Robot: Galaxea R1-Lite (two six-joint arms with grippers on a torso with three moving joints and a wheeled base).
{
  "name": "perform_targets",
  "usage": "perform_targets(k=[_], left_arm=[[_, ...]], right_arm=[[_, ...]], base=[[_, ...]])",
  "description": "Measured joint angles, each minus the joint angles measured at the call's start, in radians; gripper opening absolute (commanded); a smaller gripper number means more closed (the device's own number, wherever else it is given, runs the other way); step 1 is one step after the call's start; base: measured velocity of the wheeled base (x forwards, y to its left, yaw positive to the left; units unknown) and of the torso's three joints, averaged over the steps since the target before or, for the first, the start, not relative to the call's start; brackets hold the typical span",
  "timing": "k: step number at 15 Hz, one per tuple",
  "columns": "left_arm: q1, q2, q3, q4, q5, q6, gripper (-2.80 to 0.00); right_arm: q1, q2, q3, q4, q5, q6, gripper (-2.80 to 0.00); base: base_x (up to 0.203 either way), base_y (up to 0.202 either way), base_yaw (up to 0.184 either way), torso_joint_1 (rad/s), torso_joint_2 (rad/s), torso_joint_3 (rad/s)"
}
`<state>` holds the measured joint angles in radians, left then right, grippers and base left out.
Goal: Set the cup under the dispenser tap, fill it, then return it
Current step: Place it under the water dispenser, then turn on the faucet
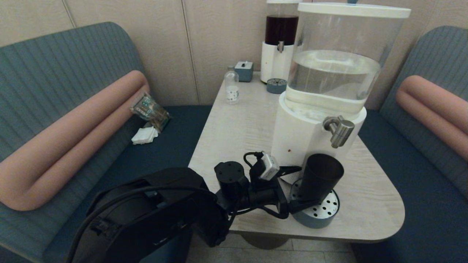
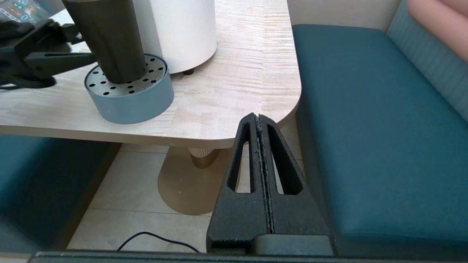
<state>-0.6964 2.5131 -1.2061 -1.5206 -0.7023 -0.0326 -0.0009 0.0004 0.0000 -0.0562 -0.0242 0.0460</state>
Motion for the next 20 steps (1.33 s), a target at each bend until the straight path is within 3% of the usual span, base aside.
perform_targets(k=[10, 17, 18, 20], left_arm=[[0.028, -0.193, 0.295, -0.001, 0.006, 0.041, 0.00], [0.122, -0.474, 0.619, -0.001, 0.094, 0.057, 0.00], [0.141, -0.522, 0.666, -0.001, 0.105, 0.056, -2.80], [0.175, -0.627, 0.764, -0.001, 0.148, 0.048, -2.80]], right_arm=[[0.000, 0.000, 0.000, -0.001, 0.000, 0.000, -2.80], [0.000, 0.000, 0.000, -0.001, 0.000, 0.000, -2.80], [0.000, 0.000, 0.000, -0.001, 0.000, 0.000, -2.80], [0.000, 0.000, 0.000, -0.001, 0.000, 0.000, -2.80]], base=[[0.000, 0.000, 0.000, 0.000, 0.00, 0.000], [0.000, 0.000, 0.000, 0.000, 0.00, 0.000], [0.000, 0.000, 0.000, 0.000, 0.00, 0.000], [0.000, 0.000, 0.000, 0.000, 0.00, 0.000]])
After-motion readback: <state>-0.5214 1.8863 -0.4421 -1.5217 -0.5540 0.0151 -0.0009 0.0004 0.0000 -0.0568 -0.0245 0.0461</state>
